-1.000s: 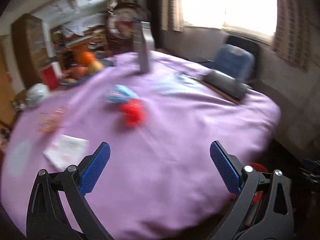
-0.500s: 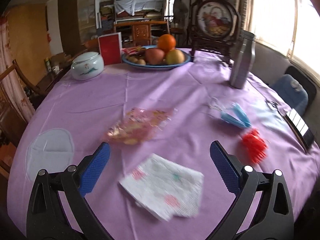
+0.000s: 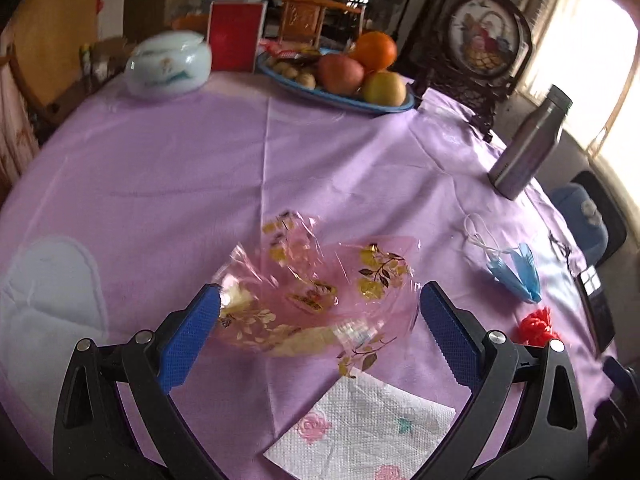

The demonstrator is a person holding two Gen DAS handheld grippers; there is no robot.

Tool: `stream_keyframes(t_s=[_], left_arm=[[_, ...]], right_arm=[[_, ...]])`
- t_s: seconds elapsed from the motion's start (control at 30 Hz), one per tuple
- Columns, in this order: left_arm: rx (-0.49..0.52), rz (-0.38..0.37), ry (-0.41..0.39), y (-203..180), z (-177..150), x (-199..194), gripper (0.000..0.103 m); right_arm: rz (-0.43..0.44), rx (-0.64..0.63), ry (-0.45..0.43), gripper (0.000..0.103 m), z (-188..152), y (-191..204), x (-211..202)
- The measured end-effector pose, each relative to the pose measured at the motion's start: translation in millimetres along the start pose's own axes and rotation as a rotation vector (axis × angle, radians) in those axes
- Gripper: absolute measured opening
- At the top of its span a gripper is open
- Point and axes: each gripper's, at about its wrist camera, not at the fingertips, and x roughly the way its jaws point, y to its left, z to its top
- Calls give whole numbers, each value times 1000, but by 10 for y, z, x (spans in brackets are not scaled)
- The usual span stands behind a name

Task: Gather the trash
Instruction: 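Move both open tools back over the table, then grasp the blue face mask with the right tool while the left tool approaches the floral plastic bag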

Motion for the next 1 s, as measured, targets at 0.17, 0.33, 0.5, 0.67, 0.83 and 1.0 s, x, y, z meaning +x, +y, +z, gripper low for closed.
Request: stream_keyframes(t_s=[0.17,0.33,0.5,0.67,0.83,1.0], left_arm=[[17,27,18,-28,-11,42,97],[-4,25,30,0,-2,84,97],[12,30,35,-18,1,93,97],[-2,2,33,5,13,64,97],[12,-21,31,-26,4,53,97],[24,-1,78,-38,-27,194,97]], right_arm=[[0,46,40,92,337,-16,478],[4,81,100,92,562,-123,937],[-7,79,121,92,703,-171,1312],[-36,-37,114,92,690,-79,1390],[-8,-49,87,92,701,-60,1298],[0,-9,87,92,724,-135,1304]])
